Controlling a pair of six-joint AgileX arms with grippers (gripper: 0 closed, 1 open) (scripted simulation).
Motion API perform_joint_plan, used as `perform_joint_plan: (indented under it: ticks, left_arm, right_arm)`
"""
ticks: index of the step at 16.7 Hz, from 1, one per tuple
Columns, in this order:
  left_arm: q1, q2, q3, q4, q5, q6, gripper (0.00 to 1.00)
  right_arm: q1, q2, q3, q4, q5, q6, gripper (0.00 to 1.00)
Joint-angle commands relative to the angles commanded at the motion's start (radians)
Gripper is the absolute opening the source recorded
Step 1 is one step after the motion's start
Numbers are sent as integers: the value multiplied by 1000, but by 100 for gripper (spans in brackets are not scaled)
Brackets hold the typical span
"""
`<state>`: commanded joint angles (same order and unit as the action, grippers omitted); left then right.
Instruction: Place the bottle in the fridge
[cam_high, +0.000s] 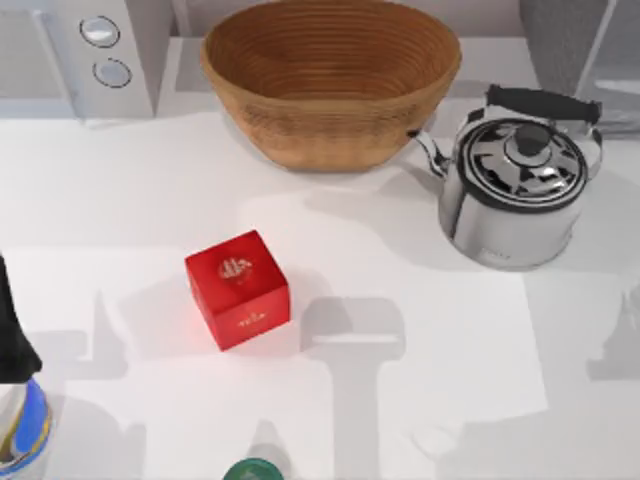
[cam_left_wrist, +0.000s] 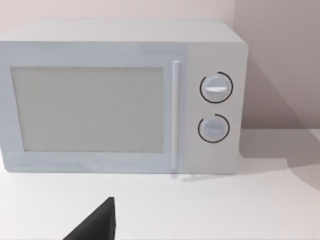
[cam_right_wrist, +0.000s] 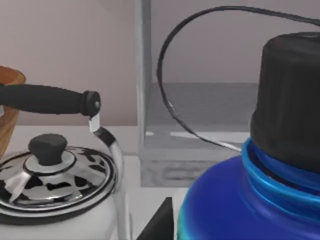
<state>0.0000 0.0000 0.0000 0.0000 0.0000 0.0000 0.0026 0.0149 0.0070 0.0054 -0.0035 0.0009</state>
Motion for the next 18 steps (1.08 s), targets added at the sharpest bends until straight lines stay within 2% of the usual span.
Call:
perform_joint_plan:
  ticks: [3,7,18]
  left_arm:
    - [0,0,0,0,0,0,100]
    - [0,0,0,0,0,0,100]
    - [0,0,0,0,0,0,100]
  right_arm:
    - [-13,94,60,69,-19,1,1]
    - [-55,369,210,240,-59,1,1]
    - [-213,1613,716,823,-189,-13,1]
